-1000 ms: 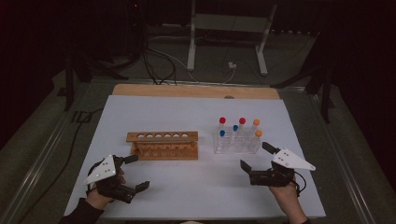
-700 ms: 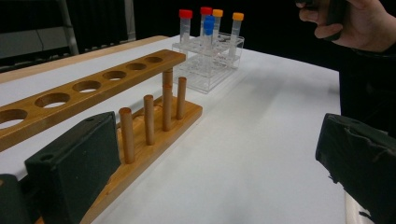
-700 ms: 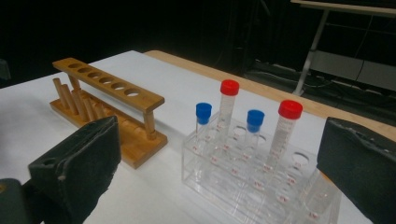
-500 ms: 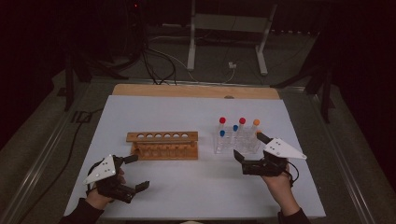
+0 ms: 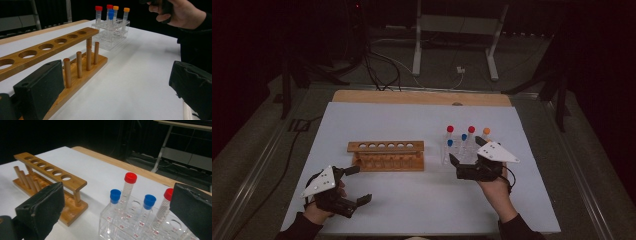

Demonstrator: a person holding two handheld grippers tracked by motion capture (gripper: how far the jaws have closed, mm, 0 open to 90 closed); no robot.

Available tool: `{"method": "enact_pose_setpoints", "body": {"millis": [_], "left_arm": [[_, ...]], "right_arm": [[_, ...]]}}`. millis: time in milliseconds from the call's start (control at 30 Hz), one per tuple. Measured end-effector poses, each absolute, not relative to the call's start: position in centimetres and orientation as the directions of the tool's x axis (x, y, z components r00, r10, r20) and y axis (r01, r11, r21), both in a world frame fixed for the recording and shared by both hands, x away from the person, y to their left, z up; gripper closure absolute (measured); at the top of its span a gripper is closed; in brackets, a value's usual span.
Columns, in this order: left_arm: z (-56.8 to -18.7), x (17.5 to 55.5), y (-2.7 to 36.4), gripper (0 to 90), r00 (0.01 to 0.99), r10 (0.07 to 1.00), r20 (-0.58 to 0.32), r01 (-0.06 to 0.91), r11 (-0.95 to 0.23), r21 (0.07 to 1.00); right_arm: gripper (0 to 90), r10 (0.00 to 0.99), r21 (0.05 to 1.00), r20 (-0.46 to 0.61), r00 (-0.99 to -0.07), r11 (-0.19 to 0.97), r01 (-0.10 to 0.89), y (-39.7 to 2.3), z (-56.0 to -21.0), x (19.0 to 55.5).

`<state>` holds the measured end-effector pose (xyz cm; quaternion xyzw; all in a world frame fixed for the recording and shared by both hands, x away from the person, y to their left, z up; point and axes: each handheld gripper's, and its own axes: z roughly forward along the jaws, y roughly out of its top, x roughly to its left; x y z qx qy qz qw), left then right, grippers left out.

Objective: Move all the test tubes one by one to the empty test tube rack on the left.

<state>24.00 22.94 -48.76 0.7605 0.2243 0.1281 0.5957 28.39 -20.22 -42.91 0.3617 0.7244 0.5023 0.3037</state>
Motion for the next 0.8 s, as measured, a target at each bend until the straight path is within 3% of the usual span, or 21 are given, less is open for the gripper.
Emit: {"method": "enact_pose_setpoints", "body": {"millis": [467, 700, 800], "left_arm": [[-48.7, 24.0, 23.0, 0.5, 0.867, 0.493, -0.077, 0.191, -0.186, 0.964], [-48.7, 24.0, 23.0, 0.6, 0.869, 0.489, -0.077, 0.191, -0.188, 0.964], [-48.7, 24.0, 23.0, 0.5, 0.869, 0.489, -0.077, 0.191, -0.188, 0.963]], "right_arm": [[0.5, 0.839, 0.937, -0.048, -0.542, 0.227, 0.267, -18.3, -44.8, 29.7], [7.3, 0.852, 0.916, -0.064, -0.52, 0.256, 0.308, -17.7, -46.0, 30.0], [15.2, 0.861, 0.912, -0.066, -0.505, 0.257, 0.32, -17.4, -46.4, 30.1]]}}
